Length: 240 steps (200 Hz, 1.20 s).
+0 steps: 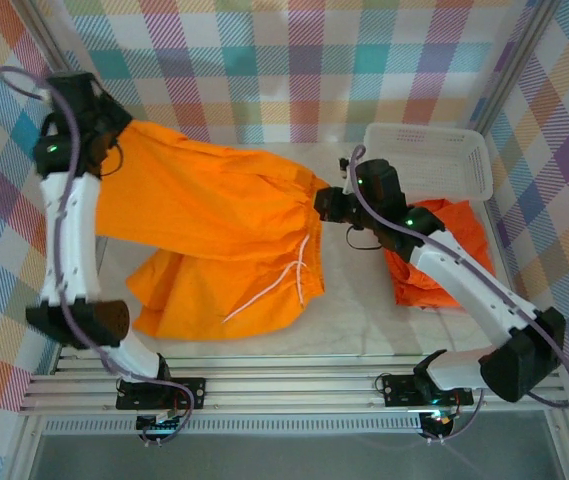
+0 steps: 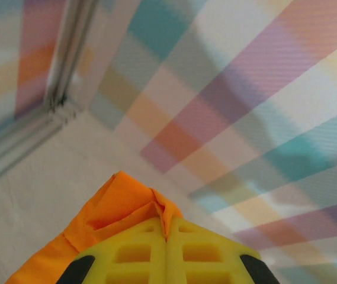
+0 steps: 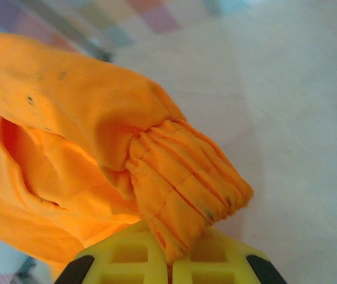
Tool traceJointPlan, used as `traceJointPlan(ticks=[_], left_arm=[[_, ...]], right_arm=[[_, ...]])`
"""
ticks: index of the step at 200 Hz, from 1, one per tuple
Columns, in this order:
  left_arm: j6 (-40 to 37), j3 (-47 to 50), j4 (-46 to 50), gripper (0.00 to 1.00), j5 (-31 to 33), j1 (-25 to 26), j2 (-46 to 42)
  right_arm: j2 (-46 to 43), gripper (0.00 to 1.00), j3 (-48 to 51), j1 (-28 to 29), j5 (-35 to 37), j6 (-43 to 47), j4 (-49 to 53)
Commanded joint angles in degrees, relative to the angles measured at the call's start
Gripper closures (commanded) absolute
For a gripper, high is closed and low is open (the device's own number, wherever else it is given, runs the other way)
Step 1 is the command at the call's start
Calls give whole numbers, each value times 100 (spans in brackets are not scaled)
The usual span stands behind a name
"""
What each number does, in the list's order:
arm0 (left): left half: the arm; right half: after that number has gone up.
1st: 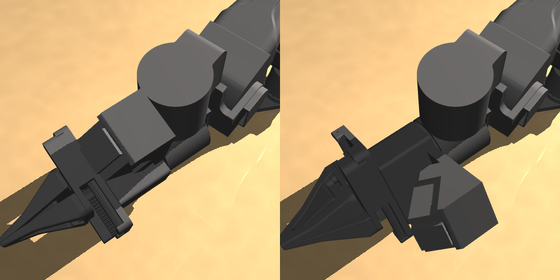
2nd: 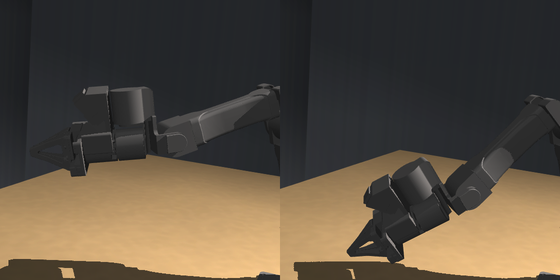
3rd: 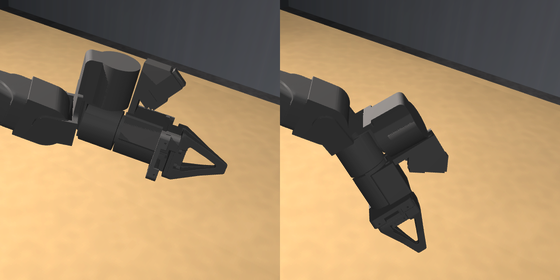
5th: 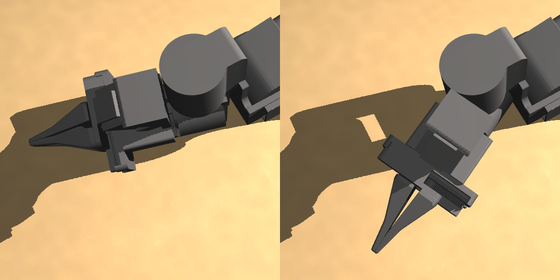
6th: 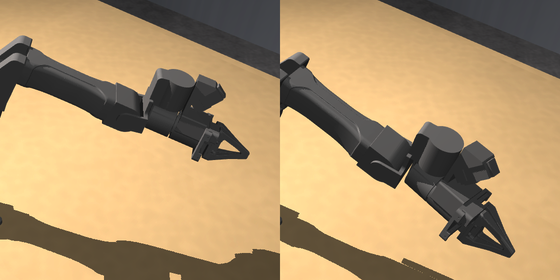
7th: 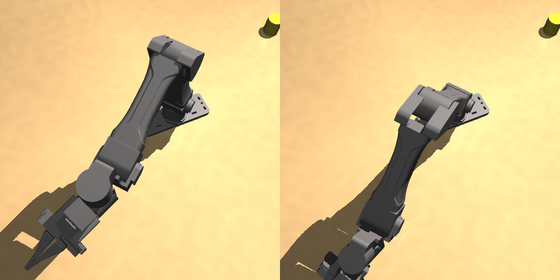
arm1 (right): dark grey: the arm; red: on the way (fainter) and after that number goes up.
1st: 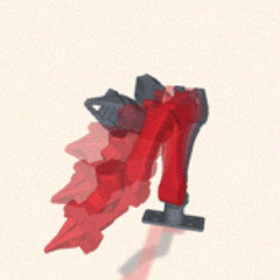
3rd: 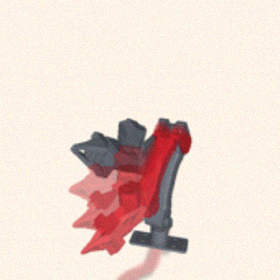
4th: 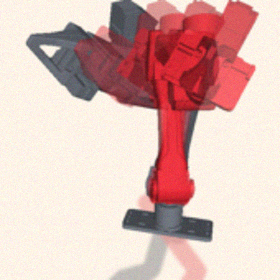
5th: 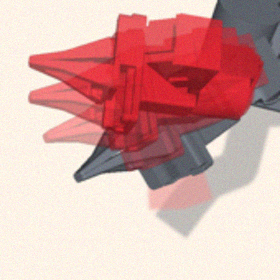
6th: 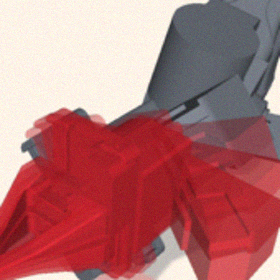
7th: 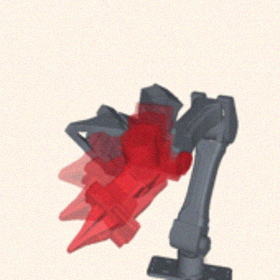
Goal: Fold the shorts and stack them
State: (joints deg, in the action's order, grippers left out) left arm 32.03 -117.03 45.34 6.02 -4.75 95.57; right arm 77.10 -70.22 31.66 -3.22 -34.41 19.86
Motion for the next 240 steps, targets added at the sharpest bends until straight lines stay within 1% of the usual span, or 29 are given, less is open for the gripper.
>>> traceJointPlan(ticks=[1,19,32,46,61,66,74,85,101,106,113,115,122,134,152,174,195,219,240], left_arm=[[200,344,-694,100,-679,46,578],[270,279,-885,100,-1018,211,1300],[266,80,-865,100,-1081,347,1797],[314,-161,-849,98,-1168,452,2295],[429,-511,-882,88,-1385,467,2753],[455,-697,-853,82,-1449,464,2905],[459,-1055,-752,66,-1575,460,3122],[439,-1511,-631,52,-1769,459,3325],[356,-1710,-603,31,-1906,475,3186],[320,-1633,-633,21,-1896,488,3045],[252,-1443,-712,4,-1880,501,2805],[234,-1372,-740,1,-1884,502,2731],[177,-1122,-811,0,-1889,503,2457],[104,-638,-795,0,-1851,504,1957],[88,571,-1118,0,-1929,502,1035],[352,2167,-1569,0,-2080,510,-64],[531,3365,-1763,0,-2162,528,-809],[712,4574,-2082,0,-2170,550,-1364],[852,5215,-2380,0,-2268,554,-1503]], right_arm=[[343,100,498,-471,76,-613,32],[614,98,722,-734,-37,-685,-191],[857,98,699,-872,-69,-690,-248],[1173,96,561,-1006,-121,-658,-297],[1565,92,267,-1171,-216,-616,-272],[1736,91,102,-1229,-280,-604,-228],[1961,86,-164,-1326,-411,-561,-119],[2257,80,-575,-1423,-505,-513,133],[2492,67,-1037,-1529,-753,-375,298],[2484,63,-1117,-1533,-783,-322,316],[2422,57,-1154,-1534,-836,-271,281],[2395,55,-1146,-1528,-857,-264,269],[2287,50,-1085,-1522,-930,-241,178],[2051,38,-930,-1516,-982,-240,63],[1736,30,-603,-1455,-1147,-159,-170],[1649,25,-517,-1230,-1536,127,-127],[1741,21,-571,-929,-1668,501,-35],[1900,16,-638,-636,-1679,675,-68],[2018,14,-716,-521,-1622,695,-63]])
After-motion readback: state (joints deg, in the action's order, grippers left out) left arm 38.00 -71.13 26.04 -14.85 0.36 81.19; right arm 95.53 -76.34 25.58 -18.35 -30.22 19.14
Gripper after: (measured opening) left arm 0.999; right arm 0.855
